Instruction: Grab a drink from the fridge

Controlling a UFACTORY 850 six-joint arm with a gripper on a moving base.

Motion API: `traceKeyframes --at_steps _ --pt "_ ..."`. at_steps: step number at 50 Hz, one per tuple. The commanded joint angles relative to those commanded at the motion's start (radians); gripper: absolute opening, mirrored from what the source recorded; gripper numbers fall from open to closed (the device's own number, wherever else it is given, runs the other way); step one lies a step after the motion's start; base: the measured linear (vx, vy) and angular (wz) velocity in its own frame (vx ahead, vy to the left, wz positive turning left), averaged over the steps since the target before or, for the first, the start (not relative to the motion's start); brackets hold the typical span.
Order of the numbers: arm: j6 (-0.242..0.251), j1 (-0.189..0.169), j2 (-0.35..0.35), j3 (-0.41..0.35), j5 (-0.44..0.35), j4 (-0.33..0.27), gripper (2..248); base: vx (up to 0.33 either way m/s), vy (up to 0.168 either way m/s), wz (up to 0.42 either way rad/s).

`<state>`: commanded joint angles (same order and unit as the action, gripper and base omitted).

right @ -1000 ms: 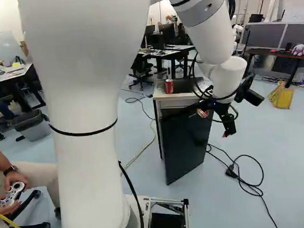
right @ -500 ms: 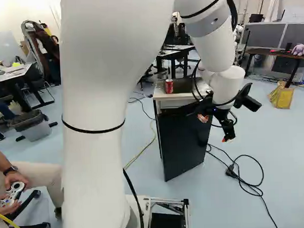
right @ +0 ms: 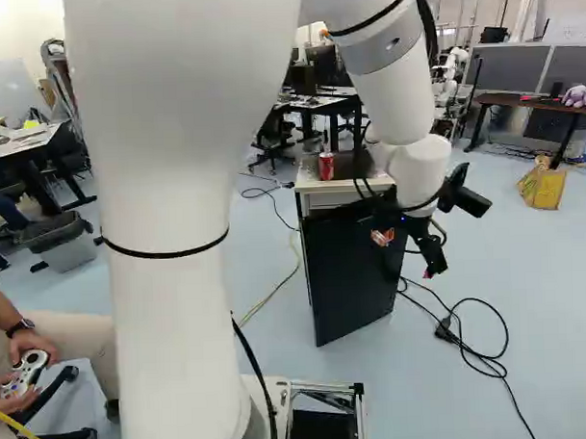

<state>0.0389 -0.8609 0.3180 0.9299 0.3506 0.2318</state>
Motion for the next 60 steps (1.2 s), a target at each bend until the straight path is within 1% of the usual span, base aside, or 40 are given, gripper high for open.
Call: traceKeyframes --at_steps 17,36,60 --pt "0.0 0.021 -0.07 -0.09 -0.082 -0.094 247 0.0 0.0 0.0" --pt "0.0 0.05 -0.15 -0.186 -0.175 -0.232 247 0.0 0.0 0.0" --pt "0.0 0.112 -0.235 -0.281 -0.287 -0.415 247 0.0 0.0 0.0"
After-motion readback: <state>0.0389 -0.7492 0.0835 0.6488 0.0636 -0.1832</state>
